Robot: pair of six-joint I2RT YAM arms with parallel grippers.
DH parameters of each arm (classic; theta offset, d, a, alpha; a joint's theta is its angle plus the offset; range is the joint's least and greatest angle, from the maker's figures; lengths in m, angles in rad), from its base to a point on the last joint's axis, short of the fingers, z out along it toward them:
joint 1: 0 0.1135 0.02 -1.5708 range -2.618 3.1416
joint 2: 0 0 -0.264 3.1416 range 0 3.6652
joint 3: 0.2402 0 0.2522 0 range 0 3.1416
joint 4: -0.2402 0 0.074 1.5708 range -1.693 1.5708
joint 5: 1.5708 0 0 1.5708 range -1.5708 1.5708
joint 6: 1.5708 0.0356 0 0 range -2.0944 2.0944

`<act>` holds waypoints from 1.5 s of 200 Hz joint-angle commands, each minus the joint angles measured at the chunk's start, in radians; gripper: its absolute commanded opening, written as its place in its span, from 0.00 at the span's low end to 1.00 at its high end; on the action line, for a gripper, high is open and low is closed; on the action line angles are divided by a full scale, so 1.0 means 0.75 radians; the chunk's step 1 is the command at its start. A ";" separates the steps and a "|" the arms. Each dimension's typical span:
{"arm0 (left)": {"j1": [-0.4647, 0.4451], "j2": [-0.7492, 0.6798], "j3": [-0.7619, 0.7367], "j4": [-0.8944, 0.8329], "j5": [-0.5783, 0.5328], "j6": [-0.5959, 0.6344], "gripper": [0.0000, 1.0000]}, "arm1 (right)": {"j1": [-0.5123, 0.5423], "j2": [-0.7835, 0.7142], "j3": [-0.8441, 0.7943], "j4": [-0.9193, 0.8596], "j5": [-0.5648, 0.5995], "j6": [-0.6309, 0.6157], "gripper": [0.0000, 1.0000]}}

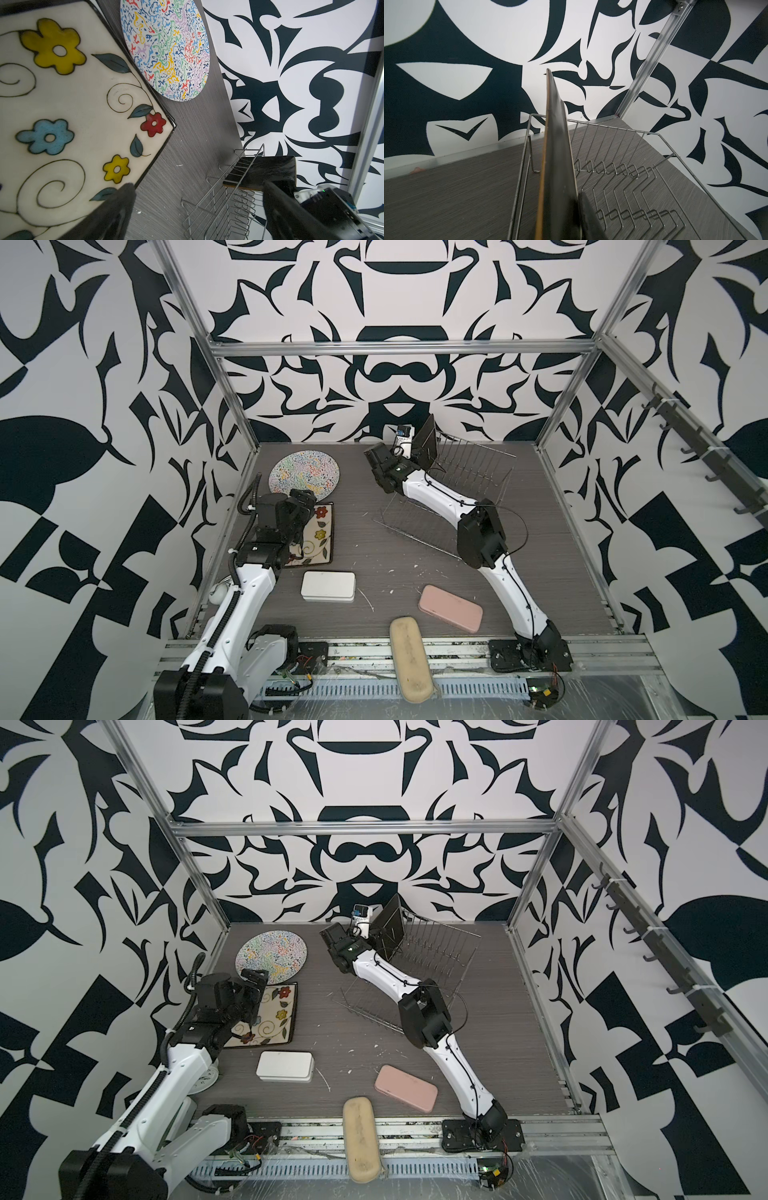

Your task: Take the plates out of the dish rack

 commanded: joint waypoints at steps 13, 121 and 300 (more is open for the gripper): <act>0.000 -0.018 0.001 -0.008 -0.006 0.016 0.99 | -0.005 0.018 0.078 0.012 -0.006 0.019 0.16; 0.000 -0.021 -0.012 0.004 0.002 0.012 0.99 | 0.016 0.073 0.151 0.064 0.109 -0.046 0.00; 0.002 -0.048 -0.015 -0.018 -0.010 0.028 0.99 | 0.042 0.142 0.014 1.931 0.245 -1.654 0.00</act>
